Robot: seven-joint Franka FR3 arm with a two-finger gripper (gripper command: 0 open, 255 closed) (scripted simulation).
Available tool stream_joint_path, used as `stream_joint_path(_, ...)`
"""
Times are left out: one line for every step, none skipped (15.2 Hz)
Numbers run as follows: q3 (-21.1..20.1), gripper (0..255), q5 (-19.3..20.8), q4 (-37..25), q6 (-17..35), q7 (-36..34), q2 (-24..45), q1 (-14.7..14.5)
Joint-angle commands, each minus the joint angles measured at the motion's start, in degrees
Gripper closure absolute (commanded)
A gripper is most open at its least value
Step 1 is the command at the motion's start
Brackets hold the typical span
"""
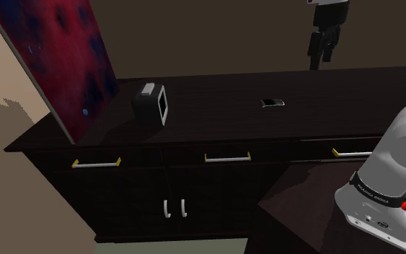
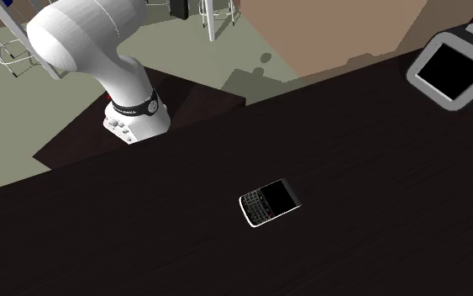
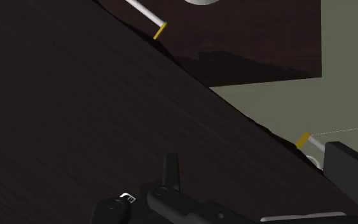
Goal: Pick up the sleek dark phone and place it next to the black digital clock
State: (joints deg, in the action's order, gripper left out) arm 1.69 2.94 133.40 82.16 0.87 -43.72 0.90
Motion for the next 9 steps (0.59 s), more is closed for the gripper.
stream_joint_path(0.0, 0, 0.0, 0.0, 0.0, 0.0, 0.0, 0.0)
stream_joint_path(1.2, 0, 0.9, 1.3, 1.8, 2.1, 0.1, -0.1)
stream_joint_path(2.3, 0, 1.7, 2.5, 3.7, 4.2, 0.4, -0.2)
stream_joint_path(3.5, 0, 2.5, 3.6, 5.6, 6.3, 0.8, -0.4)
stream_joint_path(4.7, 0, 3.3, 4.6, 7.5, 8.3, 1.3, -0.5)
stream_joint_path(5.9, 0, 4.1, 5.5, 9.5, 10.4, 1.9, -0.6)
stream_joint_path(7.1, 0, 4.8, 6.4, 11.5, 12.4, 2.7, -0.7)
stream_joint_path(8.3, 0, 5.5, 7.1, 13.5, 14.4, 3.5, -0.9)
stream_joint_path(9.6, 0, 6.1, 7.7, 15.5, 16.4, 4.5, -1.0)
